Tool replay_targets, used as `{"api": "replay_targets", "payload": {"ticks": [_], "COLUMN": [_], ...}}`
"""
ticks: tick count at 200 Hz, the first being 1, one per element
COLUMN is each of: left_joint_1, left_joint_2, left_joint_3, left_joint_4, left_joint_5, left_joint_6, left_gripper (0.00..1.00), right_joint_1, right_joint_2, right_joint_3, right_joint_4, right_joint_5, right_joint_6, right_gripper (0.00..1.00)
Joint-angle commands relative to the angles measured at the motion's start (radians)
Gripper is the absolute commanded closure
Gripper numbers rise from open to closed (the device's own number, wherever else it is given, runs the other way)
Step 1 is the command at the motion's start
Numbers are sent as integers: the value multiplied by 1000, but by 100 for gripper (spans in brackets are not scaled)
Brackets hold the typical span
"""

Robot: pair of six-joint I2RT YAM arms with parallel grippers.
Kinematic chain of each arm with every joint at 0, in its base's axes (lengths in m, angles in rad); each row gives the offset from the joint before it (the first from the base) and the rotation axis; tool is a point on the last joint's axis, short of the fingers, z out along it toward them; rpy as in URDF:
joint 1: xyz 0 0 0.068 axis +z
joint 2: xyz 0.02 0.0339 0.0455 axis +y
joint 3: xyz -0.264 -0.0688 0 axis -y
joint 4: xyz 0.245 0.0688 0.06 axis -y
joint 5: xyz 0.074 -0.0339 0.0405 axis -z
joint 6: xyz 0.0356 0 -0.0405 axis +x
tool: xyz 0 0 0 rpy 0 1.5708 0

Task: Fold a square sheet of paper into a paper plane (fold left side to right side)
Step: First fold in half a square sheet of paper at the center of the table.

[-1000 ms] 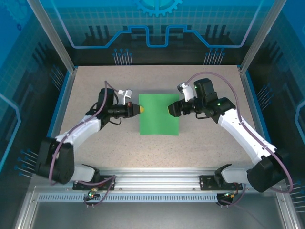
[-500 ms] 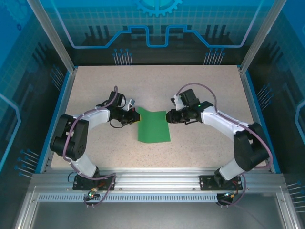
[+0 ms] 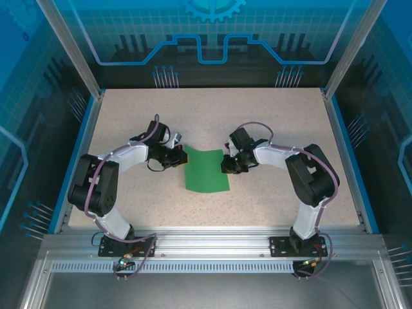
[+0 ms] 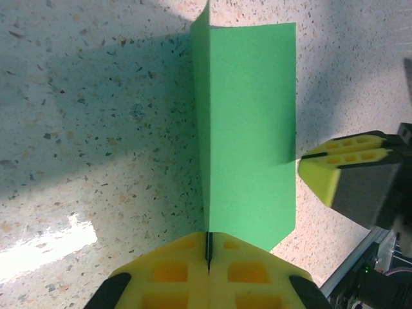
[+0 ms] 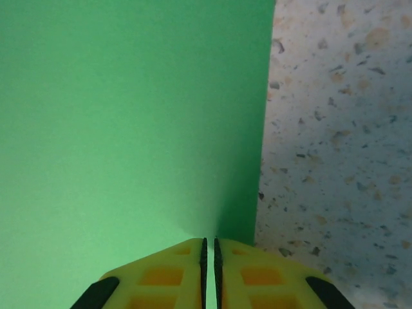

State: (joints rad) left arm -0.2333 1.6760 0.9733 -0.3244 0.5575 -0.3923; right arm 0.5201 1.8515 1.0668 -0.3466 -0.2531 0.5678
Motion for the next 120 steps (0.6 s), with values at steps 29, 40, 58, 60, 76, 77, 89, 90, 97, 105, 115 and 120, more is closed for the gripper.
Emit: {"api": "replay_targets", "payload": {"ticks": [29,40,58,60,76,77,89,90,97,105,115,120], "left_joint_1": [-9,-13,-25,-28,-46,-47,-58,-60,-65,-71,-77,-81], "left_joint_2": [-2,5,25,28,53,54,78,79,93,108,128,136], "left_joint_3": [26,27,35,36,58,59,77,79,88,98,111,118], "left_joint_4": [68,94,141,144,153,153,158,158,164,171,178,180], "left_joint_5": [150,175,211,215,218,218,217,216,215,215,213,212], "left_joint_6": [-101,-127,-166,-169,-182,-182,-189,-190,-196,-202,-209,-212], "left_gripper": [62,58,53,52,51,51,51,51,51,51,52,52], "right_joint_1": [12,15,13,13,14,14,11,11,9,6,4,1], "right_joint_2": [30,28,22,20,6,6,-8,-10,-19,-29,-43,-51], "right_joint_3": [15,6,-11,-13,-33,-34,-50,-51,-58,-66,-77,-82], "right_joint_4": [-61,-59,-35,-31,6,8,41,43,59,78,101,113], "right_joint_5": [46,51,40,39,23,22,8,6,-1,-12,-21,-26], "right_joint_6": [14,14,18,18,24,24,29,30,33,35,39,40], "right_gripper": [86,86,86,86,85,85,84,84,84,84,83,83]}}
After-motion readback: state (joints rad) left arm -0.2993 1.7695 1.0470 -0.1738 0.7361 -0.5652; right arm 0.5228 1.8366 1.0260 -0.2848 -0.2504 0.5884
